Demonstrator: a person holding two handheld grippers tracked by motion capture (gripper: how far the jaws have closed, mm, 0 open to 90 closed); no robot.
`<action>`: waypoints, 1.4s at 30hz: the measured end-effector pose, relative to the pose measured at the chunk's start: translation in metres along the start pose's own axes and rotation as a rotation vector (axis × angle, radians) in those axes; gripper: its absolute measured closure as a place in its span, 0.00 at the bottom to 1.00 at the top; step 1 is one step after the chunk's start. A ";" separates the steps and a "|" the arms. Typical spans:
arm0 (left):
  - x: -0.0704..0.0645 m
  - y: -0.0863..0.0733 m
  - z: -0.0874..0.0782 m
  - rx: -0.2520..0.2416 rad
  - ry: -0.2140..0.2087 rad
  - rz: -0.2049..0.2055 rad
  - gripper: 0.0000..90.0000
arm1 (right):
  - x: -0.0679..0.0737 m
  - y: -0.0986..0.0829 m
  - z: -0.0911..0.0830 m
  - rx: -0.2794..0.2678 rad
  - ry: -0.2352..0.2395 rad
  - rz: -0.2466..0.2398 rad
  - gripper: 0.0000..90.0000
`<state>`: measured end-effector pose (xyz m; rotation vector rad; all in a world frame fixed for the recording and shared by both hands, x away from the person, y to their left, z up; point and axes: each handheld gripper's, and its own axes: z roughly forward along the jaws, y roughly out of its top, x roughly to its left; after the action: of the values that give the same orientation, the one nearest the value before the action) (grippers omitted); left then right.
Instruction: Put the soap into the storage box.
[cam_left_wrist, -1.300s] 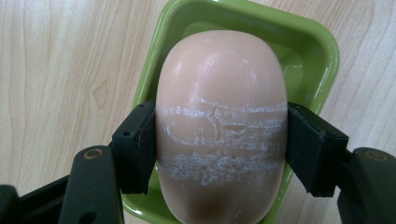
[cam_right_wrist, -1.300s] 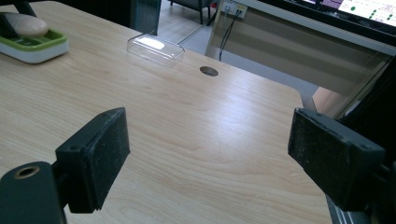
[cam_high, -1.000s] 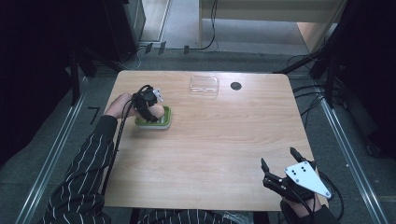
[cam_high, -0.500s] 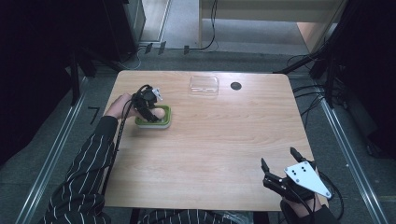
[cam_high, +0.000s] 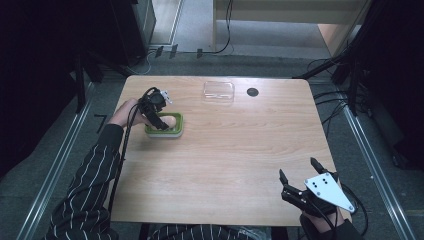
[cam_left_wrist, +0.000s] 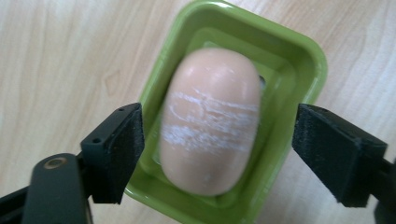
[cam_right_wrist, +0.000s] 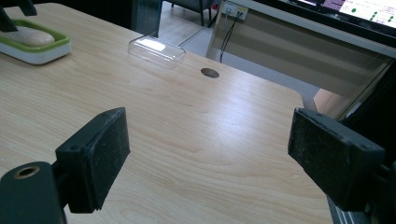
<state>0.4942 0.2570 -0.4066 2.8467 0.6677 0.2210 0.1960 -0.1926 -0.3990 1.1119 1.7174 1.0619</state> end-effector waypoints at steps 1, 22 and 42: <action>-0.001 0.000 -0.001 0.012 -0.002 -0.006 0.15 | 0.000 0.000 0.000 0.002 -0.002 0.005 0.15; -0.035 -0.005 -0.028 0.069 0.044 -0.201 0.04 | 0.000 0.000 0.000 -0.013 0.002 0.001 0.15; -0.088 -0.013 -0.036 0.092 0.063 -0.180 0.01 | 0.000 0.000 -0.001 -0.013 0.001 0.007 0.15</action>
<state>0.4035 0.2348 -0.3837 2.8536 0.9645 0.2584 0.1954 -0.1932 -0.3988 1.1107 1.7062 1.0770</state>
